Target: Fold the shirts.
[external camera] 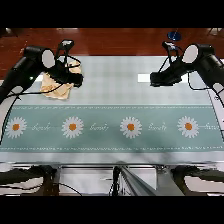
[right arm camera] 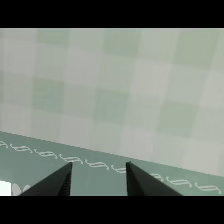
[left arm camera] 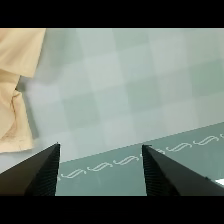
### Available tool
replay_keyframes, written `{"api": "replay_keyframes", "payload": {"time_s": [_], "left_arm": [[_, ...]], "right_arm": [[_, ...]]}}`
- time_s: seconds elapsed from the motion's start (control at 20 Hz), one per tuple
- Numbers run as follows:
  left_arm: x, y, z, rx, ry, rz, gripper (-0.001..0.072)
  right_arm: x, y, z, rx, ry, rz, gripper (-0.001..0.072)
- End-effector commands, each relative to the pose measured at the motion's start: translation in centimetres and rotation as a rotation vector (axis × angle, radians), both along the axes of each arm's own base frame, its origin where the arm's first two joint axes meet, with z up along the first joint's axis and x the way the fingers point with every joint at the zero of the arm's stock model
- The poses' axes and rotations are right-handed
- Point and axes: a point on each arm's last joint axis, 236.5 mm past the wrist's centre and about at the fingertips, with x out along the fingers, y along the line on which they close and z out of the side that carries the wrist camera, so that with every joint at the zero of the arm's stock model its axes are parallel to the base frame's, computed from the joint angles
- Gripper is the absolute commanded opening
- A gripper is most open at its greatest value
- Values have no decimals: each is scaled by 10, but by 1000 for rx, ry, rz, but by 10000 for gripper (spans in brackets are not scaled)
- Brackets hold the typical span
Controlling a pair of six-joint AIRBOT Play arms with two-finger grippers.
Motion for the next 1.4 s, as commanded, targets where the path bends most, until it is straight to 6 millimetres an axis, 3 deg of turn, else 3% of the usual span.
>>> {"api": "replay_keyframes", "payload": {"time_s": [0.0, 1.05, 1.2, 1.25, 1.35], "left_arm": [[0, 0, 0, 0, 0, 0, 606], [4, 0, 1, -4, -18, 4, 605], [37, 15, 19, 38, -161, 11, 656], [52, 29, 30, 85, -229, 14, 720], [79, 62, 55, 140, -347, 50, 720]], "right_arm": [[0, 0, 1, 0, -1, 0, 395], [4, 0, 2, 0, -17, -2, 395], [2, -7, 0, -34, -11, 10, 395], [1, -11, -1, -57, -8, 26, 396], [-3, -20, -4, -104, 5, 51, 395]]}}
